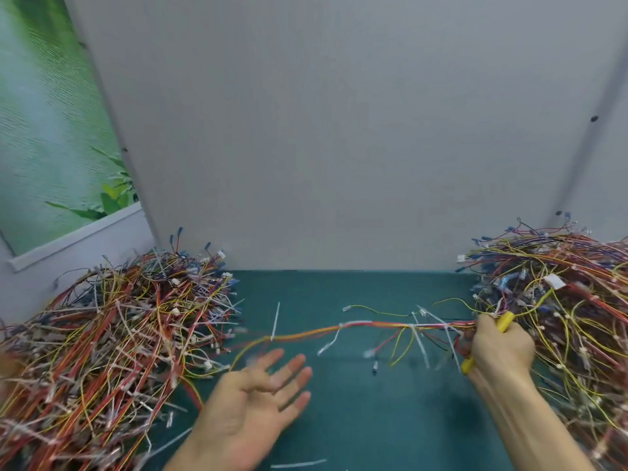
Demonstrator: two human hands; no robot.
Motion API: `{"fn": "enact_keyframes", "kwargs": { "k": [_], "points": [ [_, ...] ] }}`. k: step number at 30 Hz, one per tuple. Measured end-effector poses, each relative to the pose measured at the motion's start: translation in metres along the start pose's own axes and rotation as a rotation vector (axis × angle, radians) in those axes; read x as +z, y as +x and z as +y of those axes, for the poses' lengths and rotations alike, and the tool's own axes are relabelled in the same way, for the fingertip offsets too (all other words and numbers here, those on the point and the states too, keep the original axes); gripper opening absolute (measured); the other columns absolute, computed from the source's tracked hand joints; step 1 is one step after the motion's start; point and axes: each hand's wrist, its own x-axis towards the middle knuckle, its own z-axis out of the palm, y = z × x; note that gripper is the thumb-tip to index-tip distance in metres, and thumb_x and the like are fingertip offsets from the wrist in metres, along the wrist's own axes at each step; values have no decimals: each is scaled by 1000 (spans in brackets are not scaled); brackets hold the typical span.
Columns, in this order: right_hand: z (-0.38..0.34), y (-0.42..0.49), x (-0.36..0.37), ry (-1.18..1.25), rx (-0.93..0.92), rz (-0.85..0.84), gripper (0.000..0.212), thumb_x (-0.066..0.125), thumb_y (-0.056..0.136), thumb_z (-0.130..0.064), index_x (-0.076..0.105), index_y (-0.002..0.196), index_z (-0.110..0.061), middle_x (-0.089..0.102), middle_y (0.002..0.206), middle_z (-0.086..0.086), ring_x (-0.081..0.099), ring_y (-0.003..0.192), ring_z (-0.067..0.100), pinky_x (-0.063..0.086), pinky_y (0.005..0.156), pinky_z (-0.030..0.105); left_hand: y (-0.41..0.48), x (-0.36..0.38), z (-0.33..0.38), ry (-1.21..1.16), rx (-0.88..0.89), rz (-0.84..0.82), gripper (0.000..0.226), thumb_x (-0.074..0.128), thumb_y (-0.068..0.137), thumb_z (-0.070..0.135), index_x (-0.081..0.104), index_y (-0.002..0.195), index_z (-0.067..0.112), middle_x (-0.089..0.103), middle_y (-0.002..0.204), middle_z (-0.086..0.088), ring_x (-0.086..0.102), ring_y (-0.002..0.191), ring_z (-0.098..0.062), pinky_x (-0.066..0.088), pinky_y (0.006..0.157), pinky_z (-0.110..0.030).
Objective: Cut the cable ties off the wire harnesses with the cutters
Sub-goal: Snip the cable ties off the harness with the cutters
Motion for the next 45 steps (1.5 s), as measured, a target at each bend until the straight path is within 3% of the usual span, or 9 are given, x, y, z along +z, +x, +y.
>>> {"fn": "enact_keyframes", "kwargs": {
  "k": [5,9,13,15,17,24,31,36,45],
  "points": [
    [-1,5,-6,-42,-7,38,24,51,85,-5,42,65,-14,43,64,10,42,63,24,34,56,37,4,5,17,-326,322,84,38,48,87,29,53,119,10,65,115,-12,61,109,-36,39,99,-54],
    [0,6,-7,-23,9,25,22,51,86,-4,44,66,-13,45,64,12,41,56,21,35,51,34,10,22,30,-21,602,102,20,52,94,32,69,94,22,65,86,4,65,92,-17,48,87,-38],
    [-3,3,-3,4,6,26,23,51,87,-4,44,67,-13,45,63,9,41,54,20,34,49,32,25,10,32,1266,935,365,22,64,90,16,65,111,22,66,109,3,61,106,-18,49,88,-29],
    [-7,3,-4,21,-6,48,23,50,87,-5,43,67,-14,44,63,8,40,53,20,33,49,32,31,-9,33,2045,623,498,54,67,85,40,51,132,19,54,130,0,51,122,-19,43,101,-34],
    [-11,4,-6,24,-21,74,23,50,87,-6,42,67,-15,44,62,7,40,52,20,33,48,31,28,-24,31,2343,168,575,61,66,79,55,48,126,20,52,125,0,53,118,-20,45,94,-35],
    [-19,5,-13,-10,-28,67,24,50,89,-7,41,69,-16,43,63,6,39,52,18,34,45,28,7,-8,45,2448,244,517,10,56,89,27,64,94,29,66,97,5,64,94,-16,49,78,-30],
    [-20,1,-10,-16,-18,33,23,50,89,-6,44,69,-15,44,66,8,42,56,21,36,52,33,16,43,92,1414,395,13,17,55,95,12,62,80,10,67,71,-9,64,60,-19,44,53,-25],
    [-20,-2,-9,32,-7,12,25,49,89,-4,42,68,-15,43,63,7,40,53,19,34,50,32,44,5,88,1860,39,47,47,42,94,57,66,97,16,70,85,-1,64,62,-16,50,72,-29],
    [-21,1,-11,0,-24,105,25,50,87,-7,39,68,-18,41,61,3,38,49,15,32,36,19,26,-55,100,2263,-120,-38,56,33,92,66,63,79,20,61,71,4,56,57,-9,45,67,-23]
  ]
}}
